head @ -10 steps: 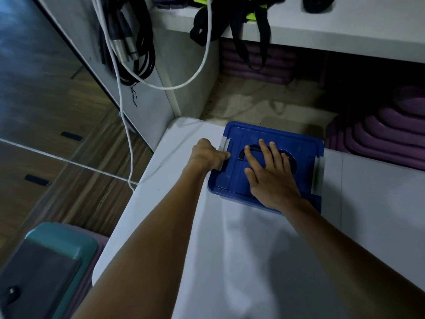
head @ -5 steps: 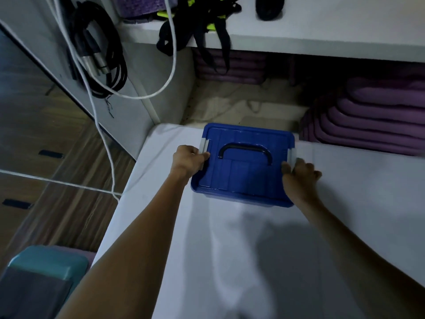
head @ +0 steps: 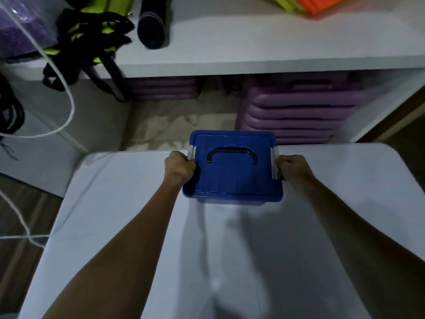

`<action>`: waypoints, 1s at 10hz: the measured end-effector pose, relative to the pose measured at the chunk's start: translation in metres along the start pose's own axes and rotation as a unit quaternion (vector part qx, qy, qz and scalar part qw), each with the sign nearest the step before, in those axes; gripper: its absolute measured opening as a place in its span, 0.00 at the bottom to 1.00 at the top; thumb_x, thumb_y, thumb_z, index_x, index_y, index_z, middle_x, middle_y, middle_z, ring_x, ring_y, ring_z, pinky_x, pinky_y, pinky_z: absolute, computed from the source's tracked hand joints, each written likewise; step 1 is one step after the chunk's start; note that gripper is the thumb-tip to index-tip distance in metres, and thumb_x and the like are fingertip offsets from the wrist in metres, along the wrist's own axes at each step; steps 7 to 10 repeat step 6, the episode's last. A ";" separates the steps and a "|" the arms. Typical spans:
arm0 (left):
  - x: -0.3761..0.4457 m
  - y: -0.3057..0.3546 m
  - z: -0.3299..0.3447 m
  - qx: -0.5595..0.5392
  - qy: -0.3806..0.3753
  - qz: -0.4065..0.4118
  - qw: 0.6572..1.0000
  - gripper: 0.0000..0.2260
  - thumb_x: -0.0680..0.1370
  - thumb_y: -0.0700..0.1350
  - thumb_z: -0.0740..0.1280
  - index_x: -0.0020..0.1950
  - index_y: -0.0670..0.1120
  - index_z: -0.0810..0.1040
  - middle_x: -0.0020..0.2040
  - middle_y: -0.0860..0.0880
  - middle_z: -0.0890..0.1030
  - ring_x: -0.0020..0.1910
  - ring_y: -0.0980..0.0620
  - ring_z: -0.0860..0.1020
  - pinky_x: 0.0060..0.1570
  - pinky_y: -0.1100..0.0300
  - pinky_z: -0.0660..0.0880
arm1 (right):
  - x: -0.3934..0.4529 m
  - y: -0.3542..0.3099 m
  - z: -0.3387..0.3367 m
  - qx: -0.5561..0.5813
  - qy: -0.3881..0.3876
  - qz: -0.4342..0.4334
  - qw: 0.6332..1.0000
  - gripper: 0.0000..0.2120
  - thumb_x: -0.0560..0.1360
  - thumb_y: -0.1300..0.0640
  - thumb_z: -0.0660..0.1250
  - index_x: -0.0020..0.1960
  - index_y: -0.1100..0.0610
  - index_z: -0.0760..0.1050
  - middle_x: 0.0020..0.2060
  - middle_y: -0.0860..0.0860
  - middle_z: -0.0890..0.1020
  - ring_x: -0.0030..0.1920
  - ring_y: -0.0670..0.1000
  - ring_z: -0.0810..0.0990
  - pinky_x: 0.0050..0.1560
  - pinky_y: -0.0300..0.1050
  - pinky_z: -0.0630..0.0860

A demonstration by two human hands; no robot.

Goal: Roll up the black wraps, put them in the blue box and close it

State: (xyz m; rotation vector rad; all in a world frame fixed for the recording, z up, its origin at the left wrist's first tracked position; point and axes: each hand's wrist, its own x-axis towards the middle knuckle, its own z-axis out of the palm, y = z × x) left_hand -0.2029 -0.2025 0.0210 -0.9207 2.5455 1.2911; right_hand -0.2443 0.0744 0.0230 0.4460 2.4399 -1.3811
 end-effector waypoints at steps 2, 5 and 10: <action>0.019 0.035 0.035 0.015 0.010 -0.006 1.000 0.09 0.74 0.36 0.65 0.33 0.39 0.71 0.33 0.43 0.76 0.33 0.45 0.74 0.30 0.60 0.70 | 0.048 0.008 -0.024 0.102 -0.001 0.084 0.991 0.06 0.71 0.59 0.67 0.44 0.61 0.80 0.43 0.55 0.84 0.44 0.56 0.83 0.55 0.57 0.81; 0.028 0.045 0.049 0.027 0.001 -0.034 0.999 0.08 0.76 0.40 0.64 0.45 0.35 0.78 0.44 0.40 0.81 0.45 0.42 0.80 0.42 0.55 0.76 | 0.083 0.005 -0.043 0.162 -0.077 0.086 0.980 0.05 0.75 0.57 0.70 0.50 0.57 0.78 0.50 0.58 0.84 0.49 0.59 0.84 0.46 0.53 0.82; 0.016 0.052 0.052 0.080 0.047 -0.036 0.995 0.17 0.78 0.47 0.65 0.63 0.39 0.75 0.62 0.39 0.76 0.66 0.37 0.72 0.62 0.46 0.74 | 0.078 -0.002 -0.047 0.069 -0.071 0.056 0.994 0.07 0.79 0.52 0.64 0.47 0.55 0.75 0.47 0.56 0.82 0.45 0.55 0.81 0.43 0.48 0.77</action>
